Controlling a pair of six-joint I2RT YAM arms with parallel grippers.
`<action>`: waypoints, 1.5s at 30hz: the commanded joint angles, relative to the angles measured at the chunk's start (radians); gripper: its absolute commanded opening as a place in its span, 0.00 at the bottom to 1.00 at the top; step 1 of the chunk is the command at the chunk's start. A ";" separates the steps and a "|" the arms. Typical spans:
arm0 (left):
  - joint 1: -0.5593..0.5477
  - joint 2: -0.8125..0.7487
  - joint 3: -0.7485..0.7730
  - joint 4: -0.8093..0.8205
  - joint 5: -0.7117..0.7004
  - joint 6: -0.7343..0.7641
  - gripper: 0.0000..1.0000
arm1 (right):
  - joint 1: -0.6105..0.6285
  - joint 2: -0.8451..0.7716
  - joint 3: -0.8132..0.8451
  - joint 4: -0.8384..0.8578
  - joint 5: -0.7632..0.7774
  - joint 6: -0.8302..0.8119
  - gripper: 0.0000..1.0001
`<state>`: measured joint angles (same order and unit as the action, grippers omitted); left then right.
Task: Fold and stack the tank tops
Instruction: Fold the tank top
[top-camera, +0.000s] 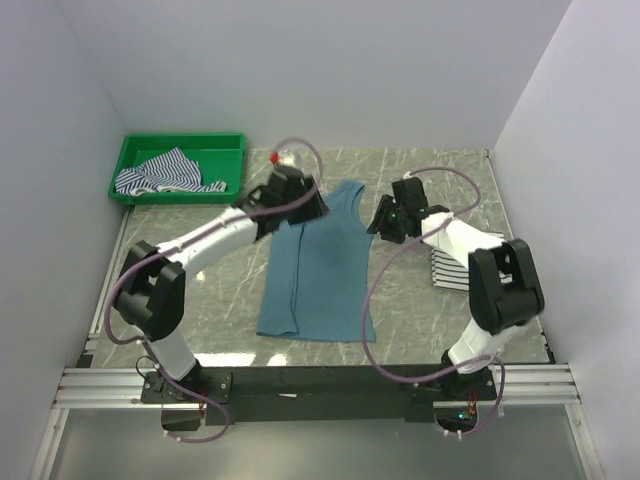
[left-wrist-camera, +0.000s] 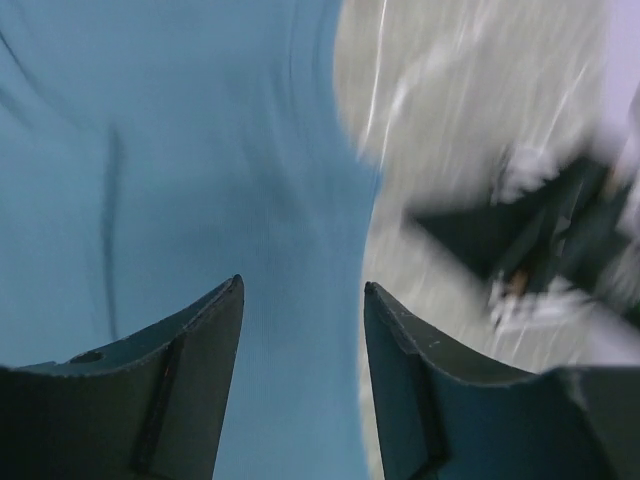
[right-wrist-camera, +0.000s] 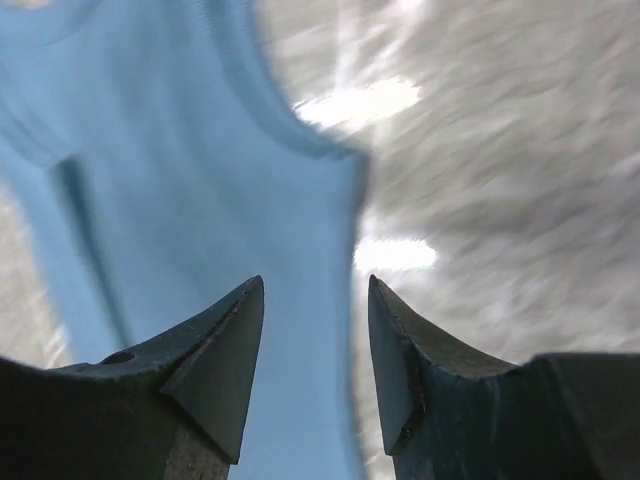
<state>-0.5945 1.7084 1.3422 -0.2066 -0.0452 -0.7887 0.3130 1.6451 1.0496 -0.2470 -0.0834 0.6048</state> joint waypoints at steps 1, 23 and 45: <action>-0.101 -0.079 -0.099 0.024 0.031 -0.044 0.57 | -0.037 0.068 0.110 -0.024 -0.056 -0.068 0.54; -0.530 -0.035 -0.293 0.107 0.079 -0.150 0.52 | -0.077 0.271 0.144 0.049 -0.038 -0.045 0.06; -0.749 0.095 -0.164 -0.140 -0.174 -0.115 0.50 | -0.095 0.094 -0.102 0.138 -0.026 0.001 0.00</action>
<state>-1.3354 1.7855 1.1172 -0.3065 -0.1188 -0.9188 0.2283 1.7832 0.9730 -0.1028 -0.1329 0.6102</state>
